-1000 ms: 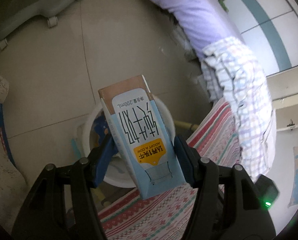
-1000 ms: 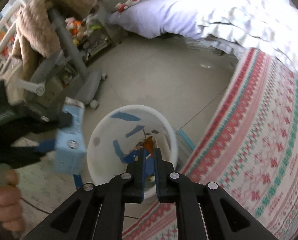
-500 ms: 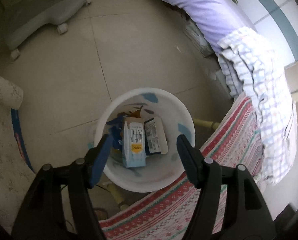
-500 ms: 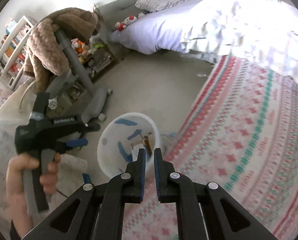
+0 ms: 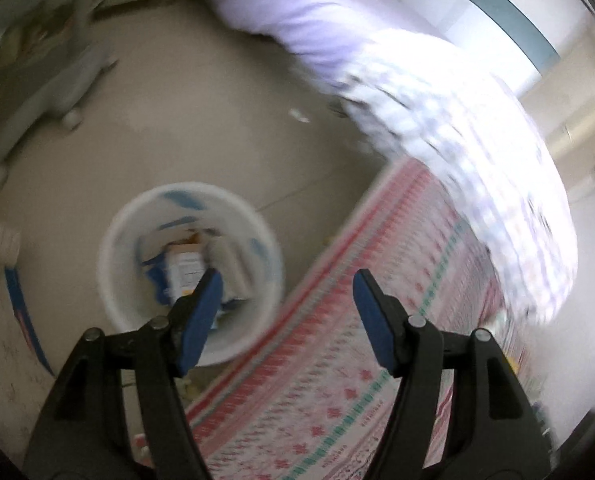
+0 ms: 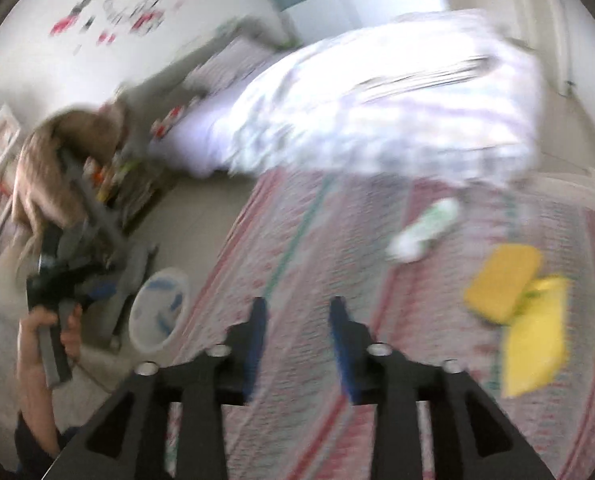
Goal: Collect trash
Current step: 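Grasp the yellow sponge with the left tool while the right tool grasps a white bottle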
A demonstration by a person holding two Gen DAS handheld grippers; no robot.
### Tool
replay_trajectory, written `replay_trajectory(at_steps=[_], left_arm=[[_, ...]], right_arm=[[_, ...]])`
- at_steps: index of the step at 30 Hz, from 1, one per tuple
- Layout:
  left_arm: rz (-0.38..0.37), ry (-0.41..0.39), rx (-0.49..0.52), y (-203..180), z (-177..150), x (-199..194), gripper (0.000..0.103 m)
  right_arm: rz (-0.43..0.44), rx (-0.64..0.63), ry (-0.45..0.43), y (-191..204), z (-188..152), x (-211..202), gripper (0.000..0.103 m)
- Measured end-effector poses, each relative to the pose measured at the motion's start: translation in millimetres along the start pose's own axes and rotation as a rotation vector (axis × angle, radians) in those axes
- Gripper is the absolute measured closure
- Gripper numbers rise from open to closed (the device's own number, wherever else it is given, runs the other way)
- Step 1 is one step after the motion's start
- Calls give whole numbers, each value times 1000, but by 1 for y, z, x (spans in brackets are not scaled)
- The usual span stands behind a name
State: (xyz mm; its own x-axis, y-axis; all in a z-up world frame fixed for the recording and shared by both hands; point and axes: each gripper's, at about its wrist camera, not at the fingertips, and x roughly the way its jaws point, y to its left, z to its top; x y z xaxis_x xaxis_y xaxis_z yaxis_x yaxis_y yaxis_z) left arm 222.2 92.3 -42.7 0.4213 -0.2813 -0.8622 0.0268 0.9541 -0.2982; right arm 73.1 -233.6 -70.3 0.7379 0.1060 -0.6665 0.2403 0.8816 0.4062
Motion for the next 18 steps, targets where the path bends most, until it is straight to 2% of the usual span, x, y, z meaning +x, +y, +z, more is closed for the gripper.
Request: replay_trajectory(at_steps=[1,4,9,14,18], left_arm=[[-8,-9,41,-16,-4,0,35],[-46,-19,141,-60,-15,0,35],[-102,-4,320,-133,-40,12,35],[-134,20,484,-199,-69,33,35],[-178,65,653,-256,-112,54,35]], right_arm=[[-8,32,-25,-14,4,-9,56],[-52,130,-93,-60,10,-37,55],[-92,268,-144,-119,15,-63,55],[-115,372,-160,-162,13,-76,55],[-172,420,-158,-188,8,-83,55]])
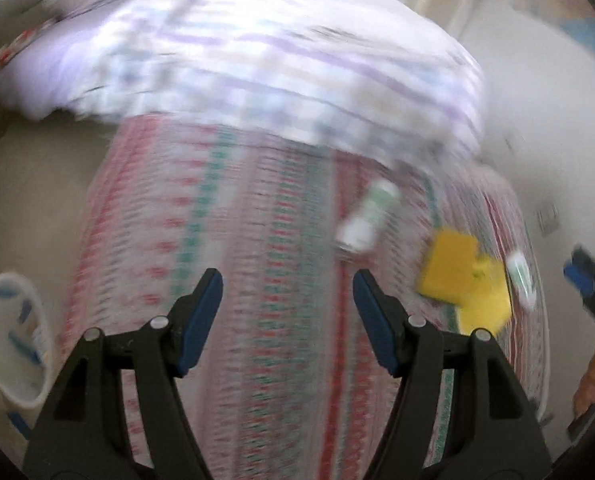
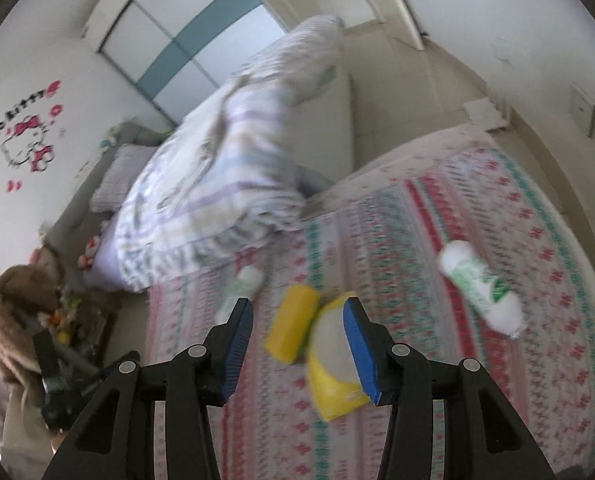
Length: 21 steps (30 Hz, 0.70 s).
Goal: Collect trash
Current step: 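Grasp the yellow sponge with the left tool while the right tool grasps a white bottle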
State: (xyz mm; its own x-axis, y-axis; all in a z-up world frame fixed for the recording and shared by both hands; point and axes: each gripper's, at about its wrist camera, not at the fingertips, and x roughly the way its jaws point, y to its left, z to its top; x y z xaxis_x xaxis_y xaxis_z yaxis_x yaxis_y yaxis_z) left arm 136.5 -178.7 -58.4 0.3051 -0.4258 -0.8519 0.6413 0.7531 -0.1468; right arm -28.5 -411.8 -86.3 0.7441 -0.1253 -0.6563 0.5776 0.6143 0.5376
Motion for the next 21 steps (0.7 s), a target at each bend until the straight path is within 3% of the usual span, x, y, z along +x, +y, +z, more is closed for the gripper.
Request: replay_trajectory(at_steps=[2,6,8,12,21], left_arm=[[-63,35,29,-25,-3,16,35],[-174,124,-50,-46,-8,48,35],[-143,117,15,-64,-9,56,35],[-52,52,184,-101,-17,49,34],[-46,59,357,-150,-22,63,28]], right_arm=[[-12,24,1,-11,2,0,55],[-98,34,-31,-32,5,-8,55],[-130,53,-29,-41,6,-6,54],[-96,104,7,-55,6,1,54],[-104,117,-18,-59,10,-6,54]])
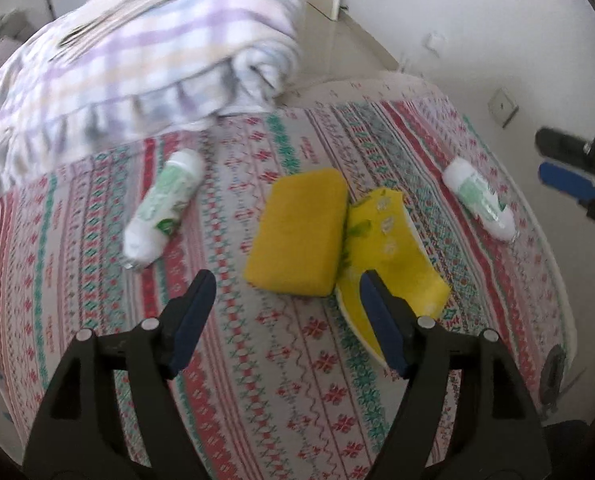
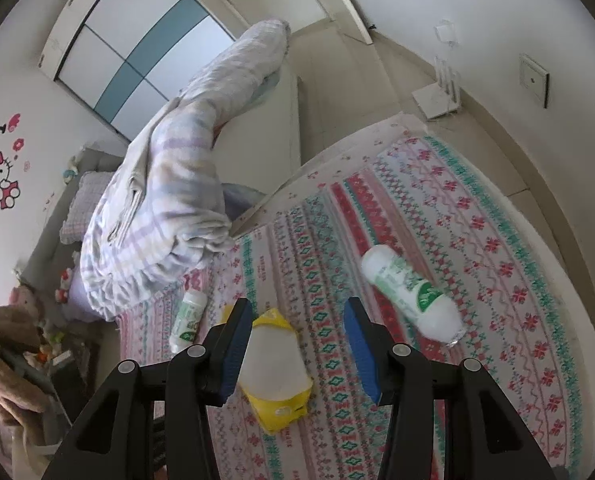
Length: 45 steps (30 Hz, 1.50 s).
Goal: Collect trash
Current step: 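Grasp the yellow sponge with the left tool while the right tool grasps a white bottle, then carry the sponge and bottle to the wastebasket and open both tools over it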
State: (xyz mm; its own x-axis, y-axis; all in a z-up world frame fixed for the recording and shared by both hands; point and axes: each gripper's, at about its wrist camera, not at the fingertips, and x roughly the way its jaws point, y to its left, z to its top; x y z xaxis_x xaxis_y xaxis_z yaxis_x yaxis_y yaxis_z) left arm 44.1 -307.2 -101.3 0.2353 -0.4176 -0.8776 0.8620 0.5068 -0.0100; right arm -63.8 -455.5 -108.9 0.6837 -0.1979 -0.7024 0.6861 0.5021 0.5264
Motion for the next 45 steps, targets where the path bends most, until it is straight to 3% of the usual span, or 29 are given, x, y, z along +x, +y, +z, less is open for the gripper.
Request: replay_trajectory(at_steps=[4,8,12,18,27,37,45], left_arm=[[14,22,12,-3,5,17,28],[15,38,48,-3,6,29,29],[-3,60,54,1,5,43,45],[-11,36,22,8,5,33,57],[-42,5,-67,38,-9,-5,60],[-28,-70,-238,113,-43,-72,60],[101,-156,-417,187,-104,-154,60]], right_arm=[[-73,4,-5,-14,7,2,54],[-178,-20,61,-30,14,21,54],[-257,-46,98,-37,16,39,54],[-291,-88,150,-36,13,62,54],[-376,-180,190,-39,6,85,55],[-322,-183,223,-33,1,86,65],[-214,-109,172,-29,6,69,66]])
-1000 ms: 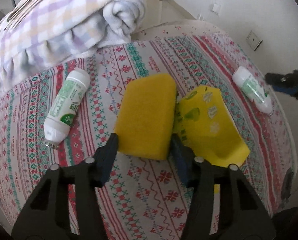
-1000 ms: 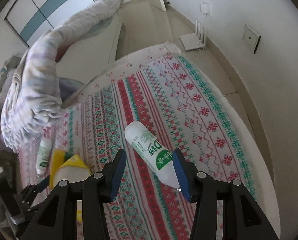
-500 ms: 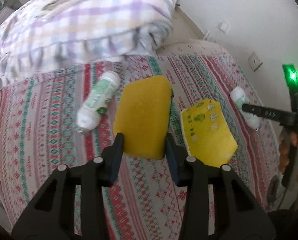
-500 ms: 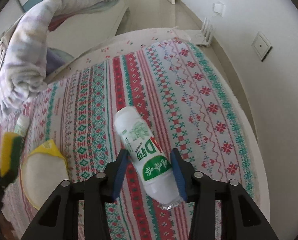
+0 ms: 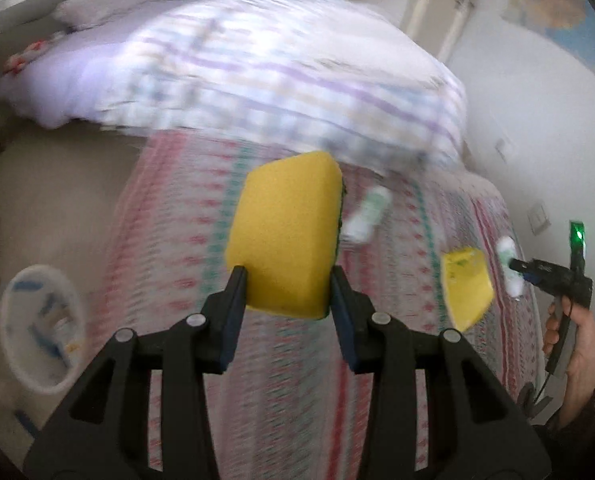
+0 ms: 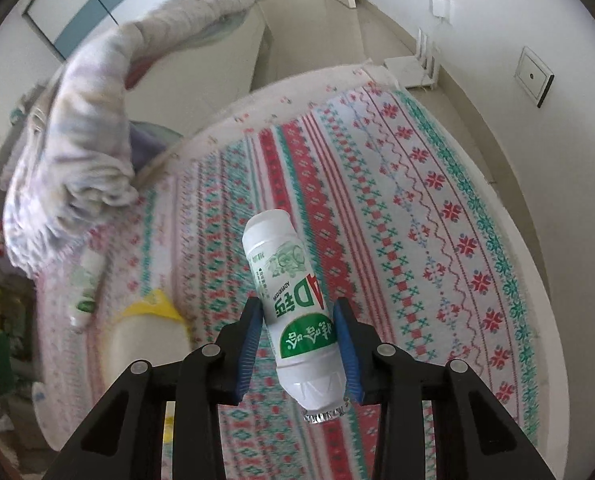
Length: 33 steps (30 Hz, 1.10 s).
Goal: Collect trash
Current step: 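Carry the sponge and bottle to the wastebasket and open both tools over it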
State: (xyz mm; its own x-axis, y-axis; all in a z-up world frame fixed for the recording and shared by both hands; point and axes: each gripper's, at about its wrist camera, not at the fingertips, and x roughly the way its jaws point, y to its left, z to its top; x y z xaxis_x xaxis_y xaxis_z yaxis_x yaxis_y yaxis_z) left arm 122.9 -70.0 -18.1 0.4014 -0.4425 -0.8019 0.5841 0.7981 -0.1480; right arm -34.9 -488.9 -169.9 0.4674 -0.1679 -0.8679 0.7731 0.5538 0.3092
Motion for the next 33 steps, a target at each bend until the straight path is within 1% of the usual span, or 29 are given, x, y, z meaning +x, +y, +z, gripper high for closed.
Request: replay_trajectory(at_steps=[4,8,12,15,17,22,26,27,32,33], left_arm=[[76,-63,-122,63,-23,-53,60],[139,-109,-218,107,-52,-92,60],[184,-107,-298,134,-73,-113,60],[180,-111,-342,149,-85,-123,60],[163,-114,-365,155,-87,-124,60],[110,-85,-435,181,-90,-114,60],[105,-50,-497,205,-93,-97,60],[106,-31,-522,215,-94,-87,60],[97,29,-629,251,-101,-57,60],[89,34,-649,256,-102,-54,60]], right_arm=[[68,-2,-42,12,-2,-16,66],[151,-19,-80,28,-4,-33,66],[223,-55,-99,49,-11,-44,66],[286,-83,-102,67,-19,-51,66],[318,-100,-102,80,-27,-55,66],[455,-168,-85,129,-54,-63,66],[538,-245,-54,178,-79,-63,66],[560,-271,-40,194,-88,-61,66],[609,-364,33,256,-128,-48,66],[620,-375,47,263,-134,-45,66]])
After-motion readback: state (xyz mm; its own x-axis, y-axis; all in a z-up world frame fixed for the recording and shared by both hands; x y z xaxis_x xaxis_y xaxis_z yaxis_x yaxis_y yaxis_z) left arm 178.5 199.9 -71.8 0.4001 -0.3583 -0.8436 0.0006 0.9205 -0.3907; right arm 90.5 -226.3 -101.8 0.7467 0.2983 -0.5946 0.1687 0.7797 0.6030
